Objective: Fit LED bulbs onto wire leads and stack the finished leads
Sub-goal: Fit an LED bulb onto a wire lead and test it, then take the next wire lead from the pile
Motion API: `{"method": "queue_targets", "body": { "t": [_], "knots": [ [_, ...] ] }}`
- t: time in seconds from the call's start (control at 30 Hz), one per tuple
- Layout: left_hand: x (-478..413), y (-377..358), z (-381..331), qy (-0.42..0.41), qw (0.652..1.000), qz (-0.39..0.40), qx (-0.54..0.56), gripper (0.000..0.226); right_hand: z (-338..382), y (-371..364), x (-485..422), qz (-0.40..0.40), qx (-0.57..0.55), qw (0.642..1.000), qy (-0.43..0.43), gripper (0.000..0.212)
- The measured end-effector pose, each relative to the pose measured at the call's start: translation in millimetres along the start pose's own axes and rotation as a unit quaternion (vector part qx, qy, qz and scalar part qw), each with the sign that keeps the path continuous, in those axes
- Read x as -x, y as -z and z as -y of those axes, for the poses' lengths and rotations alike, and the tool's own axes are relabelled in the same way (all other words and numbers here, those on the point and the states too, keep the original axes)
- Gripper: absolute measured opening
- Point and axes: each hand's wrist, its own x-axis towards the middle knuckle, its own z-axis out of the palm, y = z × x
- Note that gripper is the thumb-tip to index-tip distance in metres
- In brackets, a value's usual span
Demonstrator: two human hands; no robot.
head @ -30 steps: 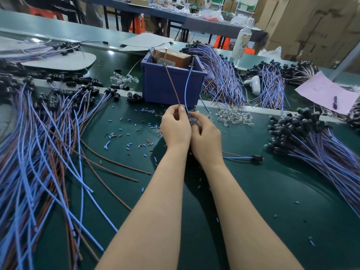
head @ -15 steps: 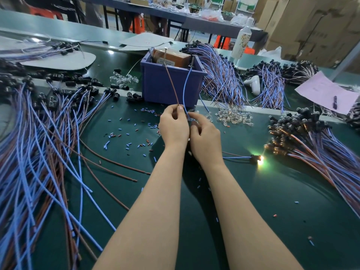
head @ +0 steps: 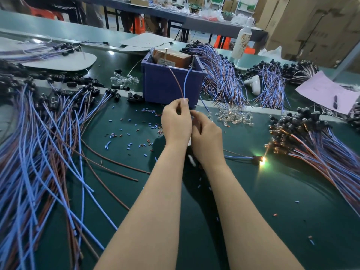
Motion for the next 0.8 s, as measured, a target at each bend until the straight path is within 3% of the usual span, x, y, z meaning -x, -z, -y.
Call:
{"method": "queue_targets", "body": {
  "t": [0.17,0.27,0.37,0.4,0.47,0.53,0.67,0.73,0.8],
  "knots": [
    [9,-1,-37,-0.15,0.988,0.0,0.021,0.019,12,22,-6,-0.017,0.05,0.996,0.077,0.023],
    [20,-11,-63,-0.216,0.972,0.07,0.061,0.016,16,48,-12,-0.093,0.091,0.989,0.075,0.014],
    [33,-28,-75,-0.216,0.971,0.086,0.063,0.016,13,81,-14,-0.207,0.005,0.976,0.066,0.021],
    [37,-35,-73,-0.188,0.976,0.103,0.037,0.025,10,94,-14,-0.248,-0.019,0.967,0.052,0.026],
    [51,-54,-66,-0.062,0.972,0.227,0.014,0.044,1,117,-13,-0.315,-0.071,0.946,0.017,0.028],
    [67,-79,-59,0.095,0.935,0.34,0.031,0.053,-7,137,-10,-0.372,-0.165,0.913,-0.021,0.029],
    [87,-132,-55,0.314,0.847,0.338,0.266,0.038,-33,170,8,-0.45,-0.28,0.844,-0.085,0.032],
    [94,-156,-58,0.354,0.806,0.346,0.323,0.028,-51,185,19,-0.474,-0.338,0.803,-0.126,0.033],
    [108,-178,-60,0.365,0.795,0.378,0.304,0.023,-67,199,29,-0.485,-0.402,0.758,-0.17,0.032]
  ]
}}
